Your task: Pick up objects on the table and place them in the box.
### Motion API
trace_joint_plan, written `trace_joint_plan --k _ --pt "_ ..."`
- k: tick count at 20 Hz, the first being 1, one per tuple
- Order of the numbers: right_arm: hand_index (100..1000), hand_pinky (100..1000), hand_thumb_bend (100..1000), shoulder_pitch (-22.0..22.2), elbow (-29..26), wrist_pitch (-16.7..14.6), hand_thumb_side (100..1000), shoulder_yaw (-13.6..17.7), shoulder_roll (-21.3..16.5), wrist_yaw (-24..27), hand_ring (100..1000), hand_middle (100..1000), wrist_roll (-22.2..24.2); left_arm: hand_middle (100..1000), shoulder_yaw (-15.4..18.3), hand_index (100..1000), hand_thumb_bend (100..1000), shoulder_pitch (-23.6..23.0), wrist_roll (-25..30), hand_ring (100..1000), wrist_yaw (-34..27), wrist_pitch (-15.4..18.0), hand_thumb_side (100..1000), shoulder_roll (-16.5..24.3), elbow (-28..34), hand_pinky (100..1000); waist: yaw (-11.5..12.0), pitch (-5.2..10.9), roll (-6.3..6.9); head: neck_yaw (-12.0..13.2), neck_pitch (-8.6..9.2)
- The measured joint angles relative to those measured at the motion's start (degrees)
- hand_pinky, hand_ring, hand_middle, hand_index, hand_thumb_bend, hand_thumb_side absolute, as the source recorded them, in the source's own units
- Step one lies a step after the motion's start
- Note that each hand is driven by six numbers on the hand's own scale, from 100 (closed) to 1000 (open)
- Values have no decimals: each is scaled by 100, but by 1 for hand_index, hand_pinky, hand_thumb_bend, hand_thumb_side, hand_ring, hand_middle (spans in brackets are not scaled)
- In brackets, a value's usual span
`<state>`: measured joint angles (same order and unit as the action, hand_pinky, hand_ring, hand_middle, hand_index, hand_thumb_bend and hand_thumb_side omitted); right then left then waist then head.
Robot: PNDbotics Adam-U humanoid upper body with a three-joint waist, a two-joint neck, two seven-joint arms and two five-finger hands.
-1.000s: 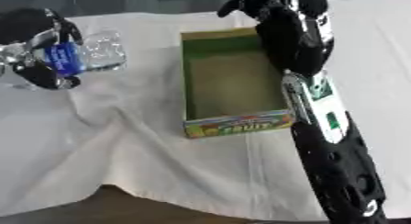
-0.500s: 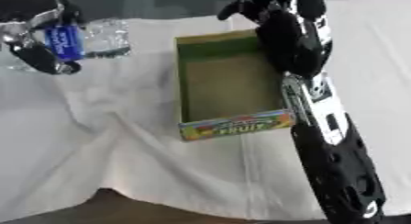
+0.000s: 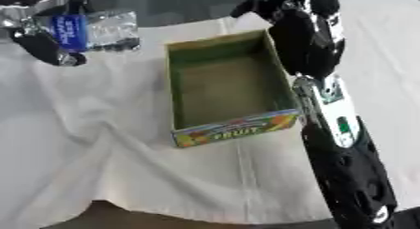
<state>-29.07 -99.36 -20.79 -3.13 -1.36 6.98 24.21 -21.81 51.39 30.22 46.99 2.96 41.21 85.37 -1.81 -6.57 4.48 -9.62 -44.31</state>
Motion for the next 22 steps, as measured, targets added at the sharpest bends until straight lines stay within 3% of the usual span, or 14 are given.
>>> trace_joint_plan --k 14,15,16,22 --pt "905 617 405 -61 -112 -36 1000 -3 -18 67 801 852 -154 196 -225 327 281 523 153 241 82 167 100 -591 -193 100 -379 23 22 4 0" --pt "904 617 458 -81 -122 -45 1000 -7 -19 94 800 852 -163 196 -244 328 281 560 156 241 88 185 100 -633 -221 100 -411 23 22 5 0" --pt "895 616 404 -106 -148 -53 1000 -11 -19 129 795 847 -176 199 -256 327 279 585 162 241 93 204 100 -680 -250 100 -450 23 22 7 0" --pt "876 614 401 -246 -399 -74 1000 -74 -21 334 783 837 -336 202 -348 327 278 694 184 243 169 280 100 -967 -512 100 -580 23 32 8 0"
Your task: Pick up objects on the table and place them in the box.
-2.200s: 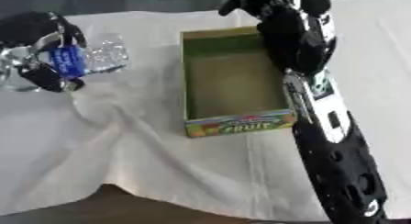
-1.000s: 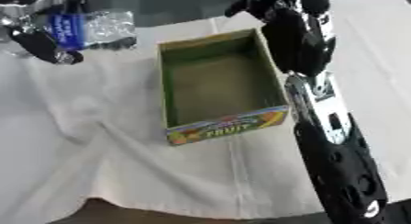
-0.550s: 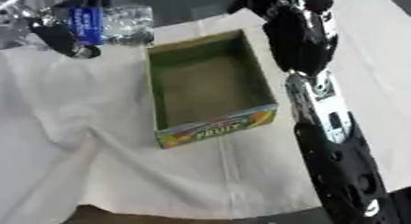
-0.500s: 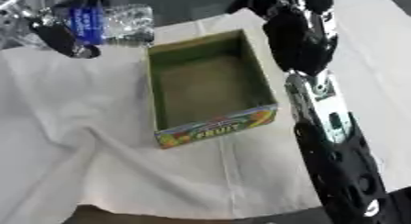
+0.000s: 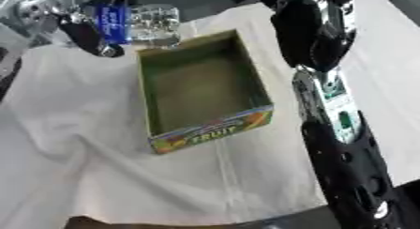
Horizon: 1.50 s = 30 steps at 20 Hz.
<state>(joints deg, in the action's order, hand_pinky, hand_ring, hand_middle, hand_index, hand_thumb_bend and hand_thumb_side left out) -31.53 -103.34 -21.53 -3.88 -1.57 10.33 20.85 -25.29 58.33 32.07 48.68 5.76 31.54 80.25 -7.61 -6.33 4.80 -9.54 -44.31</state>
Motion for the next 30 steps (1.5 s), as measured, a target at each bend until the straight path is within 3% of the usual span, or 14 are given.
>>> trace_joint_plan --k 10,20,21,22,23,24,27,30 --pt "881 610 405 -11 -97 64 1000 1 4 20 785 838 -99 253 -76 364 296 315 -83 294 190 201 100 -692 -763 100 -108 40 41 1 0" --pt "887 609 408 -3 -98 112 1000 8 8 -30 788 841 -98 314 -74 417 347 334 -187 338 268 293 100 -1006 -1019 111 -258 69 91 2 0" --pt "887 609 408 -2 -98 115 1000 16 8 -32 788 841 -96 340 -74 435 385 335 -195 360 268 302 220 -1027 -1028 138 -266 69 95 2 0" --pt "887 609 408 -2 -98 117 1000 22 8 -36 788 841 -94 340 -74 435 385 335 -206 360 266 313 220 -1046 -1042 138 -277 69 97 2 0" --pt "888 610 408 0 -98 118 1000 32 8 -39 789 842 -94 388 -74 477 462 335 -219 413 261 327 455 -1050 -1044 200 -288 69 99 2 0" --pt "888 610 408 0 -98 119 1000 36 8 -43 789 842 -94 416 -74 501 505 335 -234 446 242 350 530 -1059 -1044 235 -288 69 101 2 0" --pt "889 610 409 0 -98 120 1000 39 9 -64 789 842 -95 510 -74 641 686 334 -253 564 104 428 699 -1089 -1046 381 -292 69 101 2 0" --pt "889 610 408 1 -98 129 1000 48 10 -82 790 842 -104 587 -74 776 817 334 -137 691 -236 476 761 -1089 -1114 527 -294 91 94 1 0"
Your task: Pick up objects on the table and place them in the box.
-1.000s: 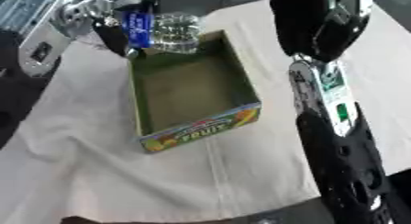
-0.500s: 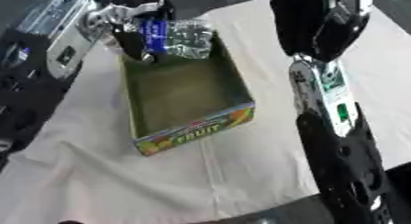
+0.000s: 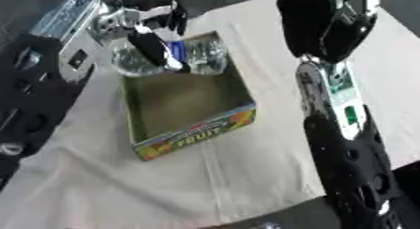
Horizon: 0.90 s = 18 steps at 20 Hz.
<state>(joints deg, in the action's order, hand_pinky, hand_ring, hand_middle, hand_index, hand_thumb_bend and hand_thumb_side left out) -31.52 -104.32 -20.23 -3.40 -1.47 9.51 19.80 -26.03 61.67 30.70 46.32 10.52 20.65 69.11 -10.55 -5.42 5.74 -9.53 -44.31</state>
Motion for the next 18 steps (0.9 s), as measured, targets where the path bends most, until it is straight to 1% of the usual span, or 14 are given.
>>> trace_joint_plan --k 1,2,3,5,8,13,16,18 --pt "889 610 408 0 0 1 1000 9 0 -1 790 842 -1 612 0 823 860 0 104 739 -161 2 772 0 -32 586 0 8 -6 0 0" --pt "888 610 408 1 0 1 1000 18 1 -2 790 842 -1 627 0 852 883 0 231 762 -322 -4 778 0 -57 622 0 11 -15 0 0" --pt "888 610 408 2 0 1 1000 23 1 -2 790 842 -2 641 0 875 900 0 368 785 -487 -22 782 0 -79 652 0 12 -22 0 0" --pt "888 610 407 22 0 1 1000 23 3 -3 789 842 -2 649 0 902 906 0 617 802 -771 -74 789 0 -99 680 1 13 -31 -1 0" --pt "887 610 408 41 1 -2 1000 24 4 -4 789 842 -5 650 0 909 913 0 836 807 -1014 -166 795 1 -98 683 1 18 -48 -2 0" --pt "889 611 407 41 2 -6 1000 25 45 -4 791 843 -4 640 1 897 909 0 885 794 -1175 -256 800 7 20 666 6 35 -61 -3 0" --pt "888 611 406 41 3 -16 1000 26 45 -4 791 843 3 629 3 894 894 -27 676 787 -1288 -299 800 84 258 654 24 31 -90 -10 0" --pt "888 611 403 41 5 -31 1000 28 43 -4 794 844 0 632 3 884 823 -124 390 784 -1468 -309 780 215 584 663 54 13 -105 -29 0"
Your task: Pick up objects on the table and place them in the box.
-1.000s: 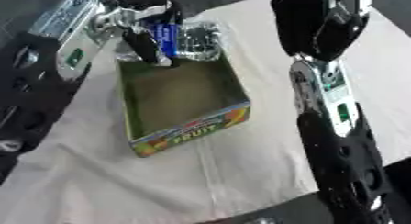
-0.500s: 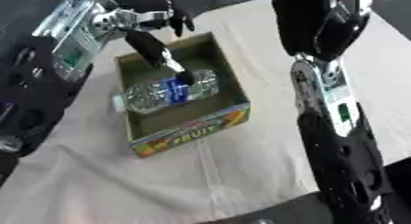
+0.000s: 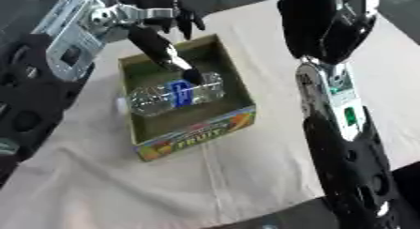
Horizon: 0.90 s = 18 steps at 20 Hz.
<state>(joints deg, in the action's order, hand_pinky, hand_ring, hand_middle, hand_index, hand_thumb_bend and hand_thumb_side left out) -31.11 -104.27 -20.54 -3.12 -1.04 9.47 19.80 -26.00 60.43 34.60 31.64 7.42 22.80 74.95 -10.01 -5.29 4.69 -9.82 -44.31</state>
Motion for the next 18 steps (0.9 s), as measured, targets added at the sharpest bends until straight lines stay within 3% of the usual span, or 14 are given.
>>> trace_joint_plan --k 4,10,14,18 --pt "890 612 398 6 32 -78 1000 45 -113 0 799 848 -15 634 5 867 744 -411 -862 769 -758 80 752 474 1064 651 96 -12 -62 -188 0" --pt "881 612 391 24 142 -259 1000 97 -286 -2 799 847 -22 673 218 850 728 -1274 -1733 751 -1786 -25 727 1242 2376 615 314 -55 -174 -457 0" --pt "870 612 388 -34 178 -357 1000 100 -298 4 805 852 -69 656 516 857 717 -1914 -2396 760 -2361 49 690 1353 2994 613 557 -77 -275 -658 0" --pt "855 616 381 -153 181 -421 1000 94 -289 18 819 859 -114 675 875 849 691 -2625 -3140 747 -2330 184 698 1256 3500 593 897 -77 -311 -924 0"
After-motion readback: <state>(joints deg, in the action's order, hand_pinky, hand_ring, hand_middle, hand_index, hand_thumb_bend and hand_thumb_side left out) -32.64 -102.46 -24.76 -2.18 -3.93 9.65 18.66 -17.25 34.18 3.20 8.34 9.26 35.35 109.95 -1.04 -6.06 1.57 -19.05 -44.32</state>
